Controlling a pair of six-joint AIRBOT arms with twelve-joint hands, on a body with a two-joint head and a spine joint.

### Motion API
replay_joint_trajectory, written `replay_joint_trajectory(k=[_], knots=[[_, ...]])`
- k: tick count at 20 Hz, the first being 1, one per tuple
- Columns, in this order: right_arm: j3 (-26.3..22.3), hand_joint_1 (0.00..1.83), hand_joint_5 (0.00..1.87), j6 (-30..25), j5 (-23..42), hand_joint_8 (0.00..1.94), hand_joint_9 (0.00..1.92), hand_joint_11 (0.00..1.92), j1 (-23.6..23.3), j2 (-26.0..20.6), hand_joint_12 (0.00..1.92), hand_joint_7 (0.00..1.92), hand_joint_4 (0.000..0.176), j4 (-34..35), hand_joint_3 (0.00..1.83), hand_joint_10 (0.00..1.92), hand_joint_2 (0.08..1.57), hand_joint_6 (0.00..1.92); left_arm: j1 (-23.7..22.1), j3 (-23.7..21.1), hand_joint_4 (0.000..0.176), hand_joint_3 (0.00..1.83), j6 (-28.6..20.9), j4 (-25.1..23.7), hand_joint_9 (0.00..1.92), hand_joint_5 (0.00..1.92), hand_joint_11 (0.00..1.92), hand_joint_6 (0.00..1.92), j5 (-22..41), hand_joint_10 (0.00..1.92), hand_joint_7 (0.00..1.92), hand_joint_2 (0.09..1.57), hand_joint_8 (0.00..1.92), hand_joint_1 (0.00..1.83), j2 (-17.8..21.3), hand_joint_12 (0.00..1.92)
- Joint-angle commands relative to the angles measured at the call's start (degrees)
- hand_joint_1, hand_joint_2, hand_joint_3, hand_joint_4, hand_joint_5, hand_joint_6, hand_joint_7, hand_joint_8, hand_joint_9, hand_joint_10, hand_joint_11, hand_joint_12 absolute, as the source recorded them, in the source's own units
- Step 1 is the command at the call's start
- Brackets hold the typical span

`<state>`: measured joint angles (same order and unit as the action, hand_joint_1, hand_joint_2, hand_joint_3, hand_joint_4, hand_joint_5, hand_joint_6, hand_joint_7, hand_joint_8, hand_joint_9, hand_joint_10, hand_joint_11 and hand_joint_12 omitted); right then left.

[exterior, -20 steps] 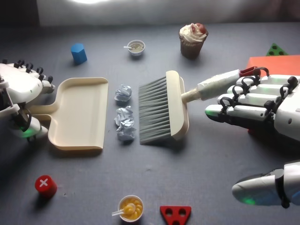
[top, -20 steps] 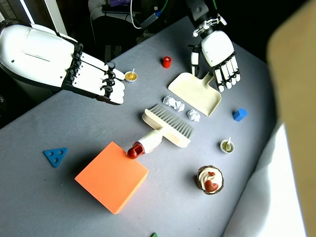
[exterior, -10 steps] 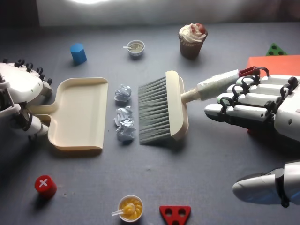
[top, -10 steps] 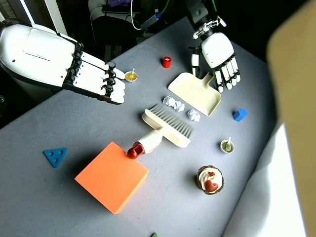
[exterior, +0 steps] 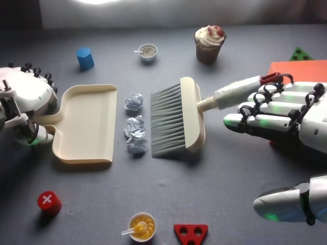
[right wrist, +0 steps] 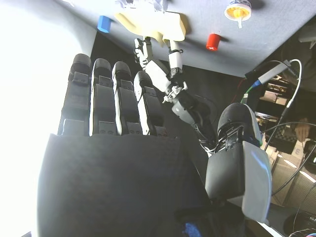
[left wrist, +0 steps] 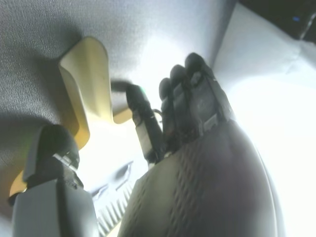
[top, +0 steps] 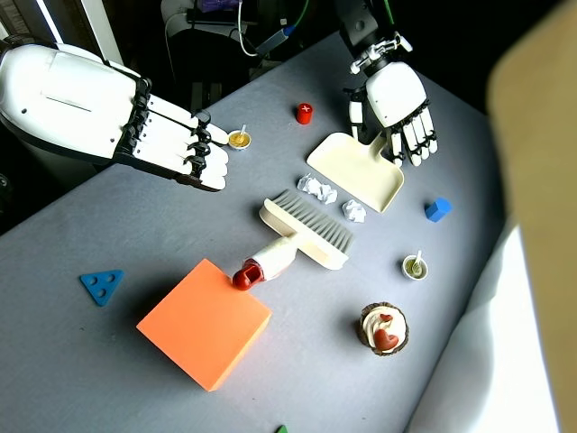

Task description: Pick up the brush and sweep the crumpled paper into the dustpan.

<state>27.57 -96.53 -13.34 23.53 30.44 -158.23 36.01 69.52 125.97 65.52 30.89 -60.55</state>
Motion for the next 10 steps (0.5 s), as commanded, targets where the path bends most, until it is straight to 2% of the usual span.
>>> replay_joint_trajectory(k=[1, 2, 3, 4, 5, 6, 7, 8, 9, 10], knots=[[-0.32, 0.0, 0.09, -0.24, -5.68, 0.01, 0.1, 0.11, -0.46, -0.31, 0.02, 0.11, 0.0, -1.07, 0.01, 0.01, 1.07, 0.01, 0.37, 0.33, 0.003, 0.01, 0.6, -0.93, 0.24, 0.8, 0.21, 0.01, 2.87, 0.0, 0.27, 1.12, 0.0, 0.83, 0.14, 0.01], [-0.32, 0.0, 0.06, -0.24, -5.68, 0.0, 0.08, 0.08, -0.46, -0.31, 0.0, 0.08, 0.0, -1.07, 0.0, 0.0, 1.07, 0.0, 0.37, 0.29, 0.142, 0.0, 0.6, -0.93, 0.26, 0.83, 0.21, 0.95, 2.93, 0.0, 0.31, 1.17, 0.01, 0.93, 0.14, 0.01], [-0.32, 0.0, 0.06, -0.24, -5.68, 0.0, 0.08, 0.08, -0.46, -0.31, 0.0, 0.08, 0.0, -1.07, 0.0, 0.0, 1.07, 0.0, 0.37, 0.21, 0.142, 0.0, 0.6, -0.99, 0.26, 0.83, 0.21, 0.95, 3.1, 0.0, 0.31, 1.17, 0.01, 0.93, 0.14, 0.01], [-0.32, 0.0, 0.08, -0.24, -5.68, 0.0, 0.09, 0.09, -0.46, -0.31, 0.01, 0.09, 0.0, -1.07, 0.0, 0.0, 1.07, 0.01, 0.37, 0.11, 0.161, 0.0, 0.6, -1.03, 0.24, 0.79, 0.18, 1.26, 3.28, 0.0, 0.3, 1.2, 0.0, 0.94, 0.14, 0.0], [-0.32, 0.0, 0.08, -0.24, -5.68, 0.0, 0.09, 0.09, -0.46, -0.31, 0.01, 0.09, 0.0, -1.07, 0.0, 0.0, 1.07, 0.01, 0.37, 0.09, 0.161, 0.0, 0.6, -1.08, 0.24, 0.79, 0.18, 1.26, 3.28, 0.0, 0.3, 1.2, 0.0, 0.94, 0.14, 0.0], [-0.32, 0.0, 0.08, -0.24, -5.68, 0.0, 0.09, 0.09, -0.46, -0.31, 0.01, 0.1, 0.0, -1.07, 0.0, 0.0, 1.06, 0.0, 0.37, 0.06, 0.043, 0.0, 0.6, -1.08, 0.25, 0.85, 0.2, 1.19, 3.29, 0.0, 0.32, 1.18, 0.0, 1.02, 0.14, 0.01], [-0.32, 0.0, 0.08, -0.24, -5.68, 0.0, 0.09, 0.09, -0.45, -0.31, 0.01, 0.1, 0.0, -1.07, 0.0, 0.0, 1.06, 0.0, 0.37, 0.05, 0.043, 0.0, 0.59, -1.08, 0.25, 0.85, 0.2, 1.19, 3.3, 0.0, 0.32, 1.18, 0.0, 1.02, 0.15, 0.01], [-0.32, 0.0, 0.07, -0.24, -5.68, 0.0, 0.09, 0.1, -0.44, -0.31, 0.01, 0.09, 0.0, -1.07, 0.0, 0.0, 1.07, 0.0, 0.37, 0.05, 0.051, 0.0, 0.59, -1.08, 0.24, 0.83, 0.2, 1.22, 3.4, 0.0, 0.33, 1.2, 0.0, 1.0, 0.15, 0.01], [-0.32, 0.0, 0.07, -0.24, -5.68, 0.0, 0.09, 0.1, -0.44, -0.31, 0.01, 0.09, 0.0, -1.07, 0.0, 0.0, 1.07, 0.0, 0.37, 0.05, 0.03, 0.0, 0.59, -1.08, 0.24, 0.82, 0.2, 1.23, 3.56, 0.0, 0.33, 1.2, 0.0, 1.01, 0.16, 0.01], [-0.32, 0.0, 0.07, -0.23, -5.68, 0.0, 0.09, 0.1, -0.44, -0.31, 0.01, 0.09, 0.0, -1.07, 0.0, 0.0, 1.07, 0.0, 0.36, 0.05, 0.03, 0.0, 0.59, -1.09, 0.24, 0.82, 0.2, 1.23, 3.62, 0.0, 0.33, 1.2, 0.0, 1.01, 0.18, 0.01]])
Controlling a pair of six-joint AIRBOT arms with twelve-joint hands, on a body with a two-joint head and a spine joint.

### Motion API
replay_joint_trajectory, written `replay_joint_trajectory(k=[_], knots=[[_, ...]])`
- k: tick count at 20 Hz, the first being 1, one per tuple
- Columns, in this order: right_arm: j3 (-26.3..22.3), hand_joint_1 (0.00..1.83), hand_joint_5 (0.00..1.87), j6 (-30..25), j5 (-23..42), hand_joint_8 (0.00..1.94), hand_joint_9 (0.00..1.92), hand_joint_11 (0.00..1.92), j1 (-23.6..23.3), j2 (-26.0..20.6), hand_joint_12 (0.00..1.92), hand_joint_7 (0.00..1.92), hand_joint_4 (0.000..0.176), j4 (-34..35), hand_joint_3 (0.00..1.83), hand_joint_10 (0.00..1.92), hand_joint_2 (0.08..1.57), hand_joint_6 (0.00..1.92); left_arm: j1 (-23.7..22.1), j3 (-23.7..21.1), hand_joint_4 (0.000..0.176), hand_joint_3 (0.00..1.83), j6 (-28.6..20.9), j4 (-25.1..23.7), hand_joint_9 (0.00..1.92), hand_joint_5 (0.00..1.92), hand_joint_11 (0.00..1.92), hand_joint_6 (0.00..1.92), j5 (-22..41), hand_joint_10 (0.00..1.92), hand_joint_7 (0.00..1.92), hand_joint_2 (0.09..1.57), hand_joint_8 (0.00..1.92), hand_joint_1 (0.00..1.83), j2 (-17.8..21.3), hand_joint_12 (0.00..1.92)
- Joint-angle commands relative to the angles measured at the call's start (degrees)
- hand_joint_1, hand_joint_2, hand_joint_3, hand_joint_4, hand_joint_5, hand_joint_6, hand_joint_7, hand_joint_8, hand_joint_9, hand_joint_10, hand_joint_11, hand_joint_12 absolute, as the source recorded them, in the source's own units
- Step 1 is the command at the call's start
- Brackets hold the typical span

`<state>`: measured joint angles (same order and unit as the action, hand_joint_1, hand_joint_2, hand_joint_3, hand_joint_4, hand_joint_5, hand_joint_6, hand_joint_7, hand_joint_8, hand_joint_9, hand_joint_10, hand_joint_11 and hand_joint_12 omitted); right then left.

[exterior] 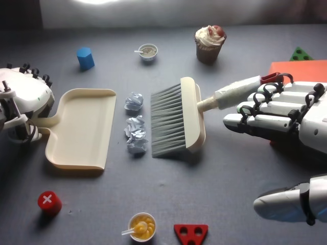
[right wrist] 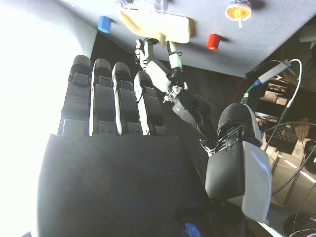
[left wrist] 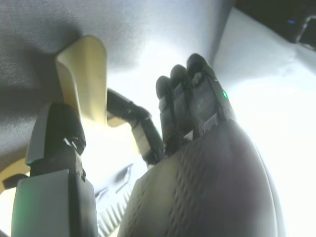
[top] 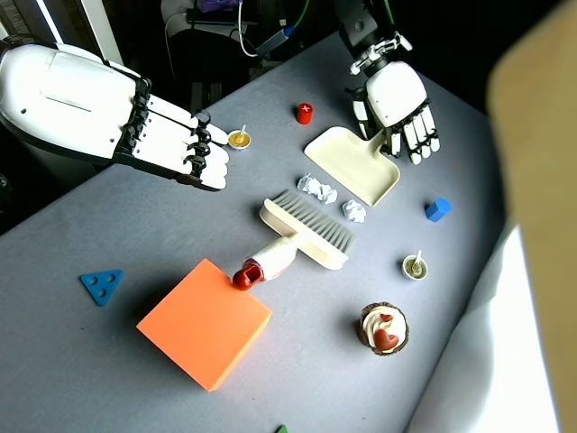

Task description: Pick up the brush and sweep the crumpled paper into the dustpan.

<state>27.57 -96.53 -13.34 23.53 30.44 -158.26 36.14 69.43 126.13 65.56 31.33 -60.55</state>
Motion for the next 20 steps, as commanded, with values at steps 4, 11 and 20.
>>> replay_joint_trajectory(k=[4, 11, 20], knots=[[-0.37, 0.0, 0.08, -0.16, -5.68, 0.0, 0.09, 0.09, -0.24, -0.3, 0.0, 0.09, 0.0, -1.06, 0.01, 0.0, 1.08, 0.0, -0.12, 0.04, 0.029, 0.0, 0.44, -1.38, 0.26, 0.83, 0.22, 1.22, 3.43, 0.0, 0.34, 1.2, 0.0, 1.01, 0.16, 0.02], [-1.15, 0.0, 0.05, 13.93, -15.31, 0.0, 0.07, 0.07, 3.45, 2.44, 0.0, 0.07, 0.0, 5.84, 0.0, 0.0, 1.07, 0.0, -1.6, -0.39, 0.036, 0.0, 1.73, -0.6, 0.24, 0.82, 0.22, 1.23, 4.1, 0.0, 0.32, 1.2, 0.0, 1.01, -0.05, 0.01], [1.83, 0.35, 0.06, 41.3, -51.11, 0.0, 0.11, 0.12, 10.29, 19.38, 0.02, 0.1, 0.0, 14.88, 0.0, 0.01, 0.97, 0.0, -6.19, 0.17, 0.052, 0.0, 6.88, 0.99, 0.23, 0.85, 0.24, 1.18, 2.73, 0.0, 0.32, 1.18, 0.0, 1.01, -0.96, 0.01]])
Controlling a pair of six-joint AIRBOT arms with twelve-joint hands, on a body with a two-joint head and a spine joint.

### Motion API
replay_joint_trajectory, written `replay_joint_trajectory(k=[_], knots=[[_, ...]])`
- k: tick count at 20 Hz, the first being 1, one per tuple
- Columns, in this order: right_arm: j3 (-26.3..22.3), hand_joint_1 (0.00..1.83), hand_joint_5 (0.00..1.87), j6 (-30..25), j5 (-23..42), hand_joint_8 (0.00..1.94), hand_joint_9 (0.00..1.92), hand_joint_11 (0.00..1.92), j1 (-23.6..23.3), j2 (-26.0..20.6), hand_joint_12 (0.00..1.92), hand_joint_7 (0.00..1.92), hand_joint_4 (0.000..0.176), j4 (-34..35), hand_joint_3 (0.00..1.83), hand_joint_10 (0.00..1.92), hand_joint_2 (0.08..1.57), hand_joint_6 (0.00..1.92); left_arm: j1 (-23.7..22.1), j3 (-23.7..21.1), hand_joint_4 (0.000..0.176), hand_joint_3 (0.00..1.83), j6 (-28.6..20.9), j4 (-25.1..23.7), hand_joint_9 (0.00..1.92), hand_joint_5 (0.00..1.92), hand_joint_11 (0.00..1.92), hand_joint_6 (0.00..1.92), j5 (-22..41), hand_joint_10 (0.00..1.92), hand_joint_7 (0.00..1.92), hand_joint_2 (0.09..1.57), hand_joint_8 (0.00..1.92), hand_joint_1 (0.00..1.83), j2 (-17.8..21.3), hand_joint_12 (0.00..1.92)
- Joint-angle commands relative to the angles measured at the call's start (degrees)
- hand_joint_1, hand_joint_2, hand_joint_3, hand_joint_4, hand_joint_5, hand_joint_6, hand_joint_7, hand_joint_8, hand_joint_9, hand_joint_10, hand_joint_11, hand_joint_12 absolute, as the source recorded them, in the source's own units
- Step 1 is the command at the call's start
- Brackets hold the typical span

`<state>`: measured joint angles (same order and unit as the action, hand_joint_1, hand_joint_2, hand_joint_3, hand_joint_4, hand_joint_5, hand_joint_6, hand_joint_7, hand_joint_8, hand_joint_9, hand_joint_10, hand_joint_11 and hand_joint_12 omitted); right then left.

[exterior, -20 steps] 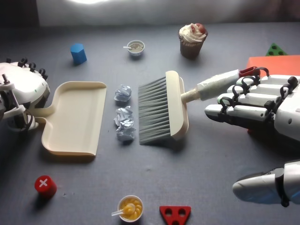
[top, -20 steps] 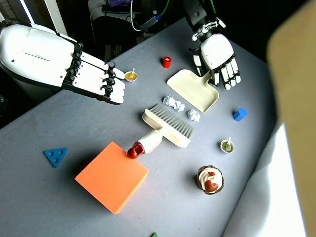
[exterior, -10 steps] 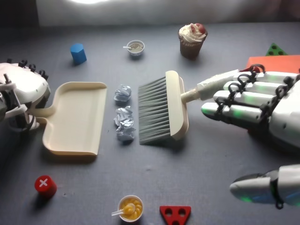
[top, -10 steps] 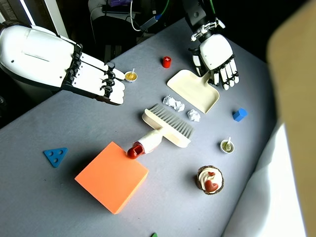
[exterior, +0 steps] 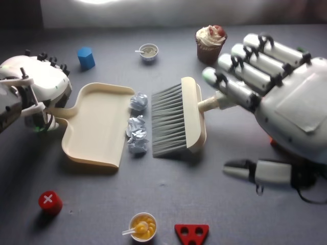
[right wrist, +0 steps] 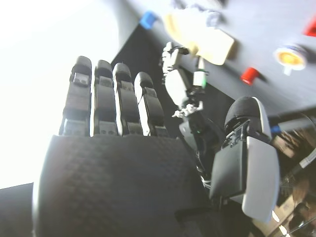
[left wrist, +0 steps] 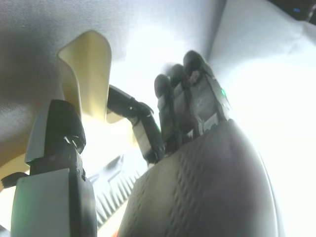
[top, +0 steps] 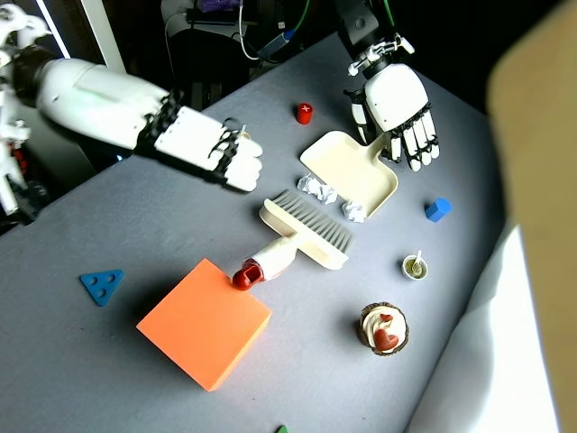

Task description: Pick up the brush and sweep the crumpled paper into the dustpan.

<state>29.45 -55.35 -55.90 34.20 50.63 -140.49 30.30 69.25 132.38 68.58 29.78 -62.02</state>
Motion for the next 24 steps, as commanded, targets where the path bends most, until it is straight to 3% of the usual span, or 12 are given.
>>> replay_joint_trajectory(k=[1, 2, 4, 8, 9, 11, 14, 16, 20, 22, 23, 24], knots=[[1.0, 0.39, 0.06, 0.84, -9.8, 0.0, 0.12, 0.13, -0.06, 0.86, 0.02, 0.1, 0.0, -2.48, 0.0, 0.01, 0.96, 0.0, -0.67, 0.85, 0.051, 0.0, 0.62, -2.07, 0.22, 0.85, 0.22, 1.18, 3.68, 0.0, 0.32, 1.18, 0.0, 1.01, 0.33, 0.01], [2.27, 0.49, 0.02, 2.03, -11.55, 0.0, 0.09, 0.1, 0.13, 3.08, 0.01, 0.06, 0.0, -1.51, 0.0, 0.0, 0.94, 0.0, -0.88, 1.28, 0.036, 0.0, 0.63, -2.19, 0.21, 0.85, 0.22, 1.19, 3.35, 0.0, 0.31, 1.19, 0.0, 1.02, 0.24, 0.01], [4.74, 0.55, 0.0, 5.12, -15.55, 0.0, 0.08, 0.11, 0.46, 7.37, 0.01, 0.06, 0.0, 0.37, 0.0, 0.0, 0.92, 0.0, -1.0, 1.43, 0.056, 0.0, 0.63, -3.1, 0.18, 0.82, 0.16, 1.24, 3.06, 0.0, 0.29, 1.2, 0.0, 1.0, 0.24, 0.0], [9.03, 0.76, 0.0, 7.63, -17.01, 0.0, 0.05, 0.09, 0.54, 13.39, 0.0, 0.02, 0.0, 4.48, 0.0, 0.0, 0.89, 0.0, -1.13, 2.11, 0.016, 0.0, 0.63, -3.53, 0.22, 0.87, 0.22, 1.15, 2.05, 0.01, 0.32, 1.17, 0.0, 1.04, 0.0, 0.02], [10.19, 0.85, 0.0, 7.63, -17.02, 0.0, 0.05, 0.09, 0.54, 14.81, 0.0, 0.02, 0.0, 5.23, 0.0, 0.0, 0.88, 0.0, -1.4, 2.43, 0.029, 0.0, 0.63, -3.67, 0.2, 0.85, 0.19, 1.19, 1.77, 0.0, 0.29, 1.18, 0.0, 1.02, -0.11, 0.01], [12.88, 0.85, 0.0, 7.63, -17.22, 0.01, 0.06, 0.12, 0.54, 17.76, 0.02, 0.03, 0.0, 6.03, 0.0, 0.01, 0.9, 0.0, -2.19, 3.06, 0.0, 0.0, 0.63, -4.12, 0.2, 0.85, 0.19, 1.18, 1.64, 0.0, 0.31, 1.18, 0.0, 1.05, -0.47, 0.01], [16.81, 0.95, 0.02, 7.63, -17.98, 0.01, 0.04, 0.1, 0.54, 21.46, 0.01, 0.03, 0.0, 6.38, 0.0, 0.01, 0.91, 0.01, -2.97, 3.63, 0.0, 0.0, 0.64, -4.35, 0.21, 0.85, 0.2, 1.18, 2.34, 0.0, 0.31, 1.18, 0.0, 1.04, -1.07, 0.01], [18.61, 0.94, 0.01, 7.61, -17.98, 0.01, 0.04, 0.09, 0.54, 23.14, 0.01, 0.03, 0.0, 6.63, 0.01, 0.01, 0.94, 0.0, -3.34, 3.85, 0.029, 0.0, 0.92, -4.21, 0.25, 0.86, 0.24, 1.16, 2.64, 0.01, 0.33, 1.18, 0.01, 1.03, -1.34, 0.02], [21.67, 1.0, 0.07, 7.61, -18.52, 0.01, 0.06, 0.09, 0.33, 25.77, 0.01, 0.05, 0.0, 7.04, 0.0, 0.01, 0.95, 0.02, -3.69, 3.86, 0.0, 0.0, 1.93, -3.26, 0.25, 0.92, 0.24, 1.08, 3.11, 0.0, 0.35, 1.15, 0.0, 1.07, -1.58, 0.02], [23.09, 1.01, 0.04, 7.61, -18.52, 0.0, 0.03, 0.08, 0.35, 26.74, 0.01, 0.01, 0.0, 7.08, 0.0, 0.0, 0.95, 0.0, -3.69, 3.92, 0.024, 0.0, 1.93, -3.05, 0.25, 0.92, 0.24, 1.08, 3.29, 0.0, 0.34, 1.15, 0.0, 1.05, -1.77, 0.02], [24.04, 1.0, 0.04, 7.61, -18.85, 0.0, 0.02, 0.09, 0.47, 27.35, 0.01, 0.01, 0.0, 7.07, 0.0, 0.0, 0.93, 0.0, -3.69, 4.0, 0.005, 0.0, 1.94, -3.03, 0.25, 0.91, 0.22, 1.09, 3.34, 0.0, 0.34, 1.15, 0.0, 1.06, -1.92, 0.01], [24.92, 1.01, 0.03, 7.55, -19.61, 0.0, 0.0, 0.07, 0.55, 27.79, 0.0, 0.0, 0.0, 6.42, 0.0, 0.0, 0.93, 0.0, -3.69, 4.12, 0.019, 0.0, 1.94, -2.94, 0.24, 0.9, 0.22, 1.1, 3.36, 0.0, 0.33, 1.15, 0.0, 1.05, -2.05, 0.01]])
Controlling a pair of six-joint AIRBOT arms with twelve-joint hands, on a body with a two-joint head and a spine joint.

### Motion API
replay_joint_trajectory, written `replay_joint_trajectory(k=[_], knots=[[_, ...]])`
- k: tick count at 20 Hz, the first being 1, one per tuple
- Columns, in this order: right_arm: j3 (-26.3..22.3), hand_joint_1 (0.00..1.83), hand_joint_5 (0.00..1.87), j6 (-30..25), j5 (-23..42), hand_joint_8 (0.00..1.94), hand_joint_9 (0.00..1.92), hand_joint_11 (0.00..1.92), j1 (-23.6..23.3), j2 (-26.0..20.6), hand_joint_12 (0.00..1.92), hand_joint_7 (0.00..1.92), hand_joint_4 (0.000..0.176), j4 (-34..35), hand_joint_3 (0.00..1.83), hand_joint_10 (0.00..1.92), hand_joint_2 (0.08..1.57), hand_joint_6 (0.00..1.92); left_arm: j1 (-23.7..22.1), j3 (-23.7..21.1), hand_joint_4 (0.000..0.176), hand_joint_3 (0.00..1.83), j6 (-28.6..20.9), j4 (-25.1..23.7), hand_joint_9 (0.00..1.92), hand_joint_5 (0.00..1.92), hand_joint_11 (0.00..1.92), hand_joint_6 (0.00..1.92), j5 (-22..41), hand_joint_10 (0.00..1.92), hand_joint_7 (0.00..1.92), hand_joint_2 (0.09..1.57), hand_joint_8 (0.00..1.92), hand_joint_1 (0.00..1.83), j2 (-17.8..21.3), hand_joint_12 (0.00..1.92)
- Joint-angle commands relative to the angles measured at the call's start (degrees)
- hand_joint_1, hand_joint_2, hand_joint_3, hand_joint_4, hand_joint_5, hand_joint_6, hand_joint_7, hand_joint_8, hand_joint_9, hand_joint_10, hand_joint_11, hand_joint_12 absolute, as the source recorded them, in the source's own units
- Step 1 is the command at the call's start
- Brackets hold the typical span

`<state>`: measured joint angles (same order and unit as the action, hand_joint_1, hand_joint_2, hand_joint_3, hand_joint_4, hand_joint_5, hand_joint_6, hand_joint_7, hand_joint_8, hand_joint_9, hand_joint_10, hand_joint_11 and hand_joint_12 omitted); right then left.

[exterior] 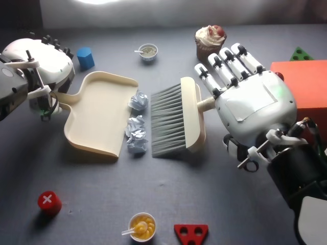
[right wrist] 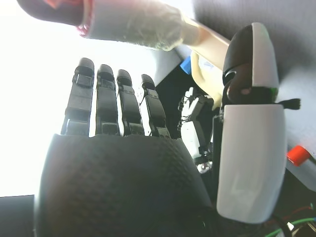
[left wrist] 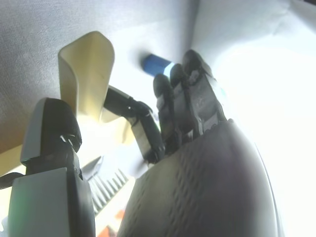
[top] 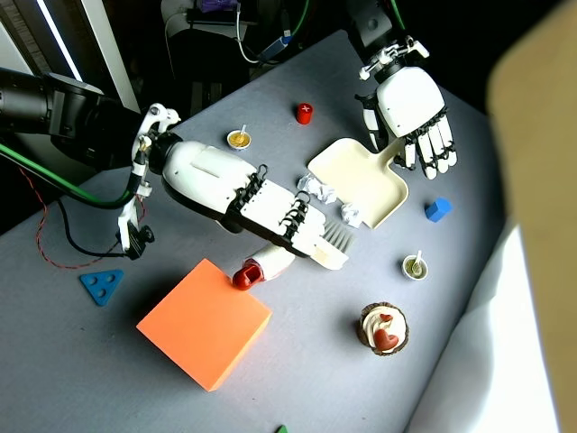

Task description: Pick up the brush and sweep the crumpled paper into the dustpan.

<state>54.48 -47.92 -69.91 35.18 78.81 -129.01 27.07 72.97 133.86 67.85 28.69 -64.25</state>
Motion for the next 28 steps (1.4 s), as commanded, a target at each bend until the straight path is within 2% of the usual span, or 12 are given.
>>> replay_joint_trajectory(k=[1, 4, 11, 12, 14, 15, 16, 17, 24, 25, 26, 28], knots=[[0.67, 1.01, 0.04, -0.21, -5.65, 0.0, 0.01, 0.08, -0.41, -0.04, 0.0, 0.0, 0.0, -5.67, 0.0, 0.0, 0.93, 0.01, -0.45, 0.51, 0.014, 0.0, 0.45, -2.22, 0.26, 0.91, 0.25, 1.1, 4.37, 0.0, 0.35, 1.15, 0.0, 1.05, 0.07, 0.02], [3.53, 1.04, 0.05, -1.28, -7.12, 0.0, 0.02, 0.08, -0.13, 1.83, 0.01, 0.0, 0.0, -6.05, 0.0, 0.0, 0.95, 0.01, -0.45, 0.73, 0.0, 0.0, 0.44, -2.18, 0.25, 0.9, 0.25, 1.1, 4.23, 0.0, 0.34, 1.15, 0.0, 1.06, -0.3, 0.02], [9.41, 1.08, 0.08, -1.62, -8.53, 0.0, 0.02, 0.1, -0.15, 5.13, 0.01, 0.0, 0.0, -5.75, 0.01, 0.0, 0.98, 0.01, -0.46, 0.73, 0.009, 0.0, 0.22, -1.36, 0.28, 0.91, 0.27, 1.1, 4.69, 0.01, 0.37, 1.15, 0.01, 1.05, -0.63, 0.03], [10.17, 1.09, 0.08, -1.62, -8.73, 0.01, 0.03, 0.1, -0.15, 5.56, 0.01, 0.02, 0.0, -6.06, 0.0, 0.0, 0.98, 0.01, -0.46, 0.75, 0.031, 0.0, 0.13, -1.36, 0.26, 0.9, 0.25, 1.12, 4.84, 0.0, 0.35, 1.16, 0.0, 1.04, -0.63, 0.02], [12.14, 1.1, 0.08, -1.76, -8.73, 0.0, 0.03, 0.09, -0.36, 6.74, 0.01, 0.02, 0.0, -6.08, 0.0, 0.0, 0.98, 0.01, -0.48, 0.89, 0.036, 0.0, 0.0, -1.36, 0.24, 0.89, 0.23, 1.12, 4.85, 0.0, 0.34, 1.16, 0.0, 1.04, -0.63, 0.01], [13.03, 1.05, 0.08, -1.96, -8.73, 0.0, 0.04, 0.1, -0.53, 7.18, 0.01, 0.02, 0.0, -6.08, 0.0, 0.01, 0.97, 0.0, -0.51, 0.94, 0.054, 0.0, -0.05, -1.31, 0.26, 0.9, 0.22, 1.11, 4.84, 0.0, 0.34, 1.16, 0.0, 1.03, -0.64, 0.01], [13.97, 1.05, 0.11, -2.13, -8.73, 0.02, 0.06, 0.11, -0.74, 7.67, 0.02, 0.05, 0.0, -6.04, 0.0, 0.01, 0.96, 0.01, -0.54, 0.96, 0.092, 0.0, -0.12, -1.28, 0.25, 0.89, 0.21, 1.12, 4.83, 0.0, 0.33, 1.16, 0.0, 1.01, -0.64, 0.0], [14.92, 1.06, 0.13, -2.3, -8.72, 0.01, 0.06, 0.12, -0.83, 8.19, 0.02, 0.06, 0.0, -5.92, 0.0, 0.01, 0.94, 0.02, -0.59, 0.96, 0.065, 0.0, -0.13, -1.25, 0.26, 0.9, 0.21, 1.12, 4.84, 0.0, 0.34, 1.16, 0.0, 1.03, -0.64, 0.0], [19.05, 1.03, 0.13, -5.16, -7.56, 0.01, 0.05, 0.1, -1.59, 10.87, 0.01, 0.06, 0.0, -5.91, 0.0, 0.0, 0.9, 0.0, -0.89, 1.46, 0.059, 0.0, -0.13, -1.13, 0.23, 0.9, 0.2, 1.11, 4.68, 0.0, 0.32, 1.16, 0.0, 1.03, -0.77, 0.0], [19.53, 1.07, 0.13, -5.35, -7.54, 0.0, 0.04, 0.09, -1.65, 11.25, 0.0, 0.06, 0.0, -5.91, 0.0, 0.0, 0.9, 0.0, -0.9, 1.49, 0.025, 0.0, -0.13, -1.18, 0.24, 0.91, 0.21, 1.09, 4.75, 0.0, 0.32, 1.15, 0.0, 1.05, -0.82, 0.01], [19.96, 1.09, 0.15, -5.56, -7.45, 0.01, 0.08, 0.13, -1.7, 11.61, 0.02, 0.08, 0.0, -5.9, 0.0, 0.01, 0.9, 0.01, -0.9, 1.49, 0.028, 0.0, -0.13, -1.24, 0.23, 0.91, 0.21, 1.09, 4.85, 0.0, 0.32, 1.15, 0.0, 1.05, -0.9, 0.01], [20.38, 1.09, 0.15, -5.82, -7.18, 0.0, 0.09, 0.14, -1.74, 12.14, 0.02, 0.1, 0.0, -5.9, 0.0, 0.0, 0.9, 0.0, -0.9, 1.48, 0.081, 0.0, -0.13, -1.21, 0.21, 0.89, 0.19, 1.13, 4.86, 0.0, 0.31, 1.16, 0.0, 1.02, -1.09, 0.0]])
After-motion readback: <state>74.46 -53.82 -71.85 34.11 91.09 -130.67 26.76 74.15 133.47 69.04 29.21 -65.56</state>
